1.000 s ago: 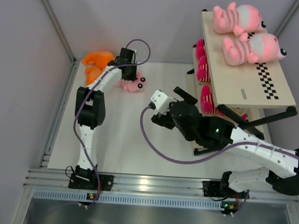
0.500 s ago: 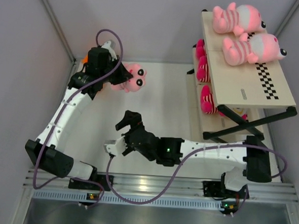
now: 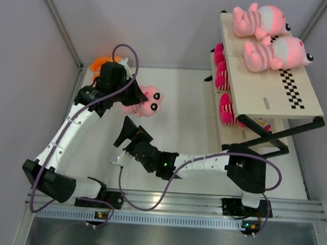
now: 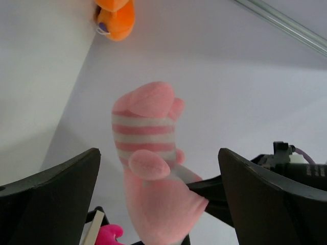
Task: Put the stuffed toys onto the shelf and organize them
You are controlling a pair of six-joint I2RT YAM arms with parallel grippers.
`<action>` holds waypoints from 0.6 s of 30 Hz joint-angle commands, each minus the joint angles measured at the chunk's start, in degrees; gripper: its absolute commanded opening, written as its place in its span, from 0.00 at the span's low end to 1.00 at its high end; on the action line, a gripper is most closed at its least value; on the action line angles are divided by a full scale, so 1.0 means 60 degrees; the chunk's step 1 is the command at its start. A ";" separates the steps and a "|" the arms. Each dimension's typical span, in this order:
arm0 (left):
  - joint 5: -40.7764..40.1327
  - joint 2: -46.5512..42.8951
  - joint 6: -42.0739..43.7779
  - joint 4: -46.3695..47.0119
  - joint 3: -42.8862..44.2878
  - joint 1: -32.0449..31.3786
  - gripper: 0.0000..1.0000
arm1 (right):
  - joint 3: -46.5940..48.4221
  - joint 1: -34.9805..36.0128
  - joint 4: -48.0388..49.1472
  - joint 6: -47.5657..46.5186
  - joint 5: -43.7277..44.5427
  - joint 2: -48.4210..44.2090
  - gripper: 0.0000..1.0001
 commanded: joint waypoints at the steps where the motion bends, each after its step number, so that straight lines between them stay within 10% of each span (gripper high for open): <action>1: 0.0106 -0.0385 0.0131 0.0028 -0.0054 -0.0167 0.00 | 0.0541 -0.0379 0.1245 -0.1271 0.0116 0.0714 0.99; 18: 0.0311 -0.0487 0.0013 0.0042 -0.0216 -0.0241 0.00 | 0.1391 -0.1434 0.2784 -0.2445 0.0701 0.2137 0.99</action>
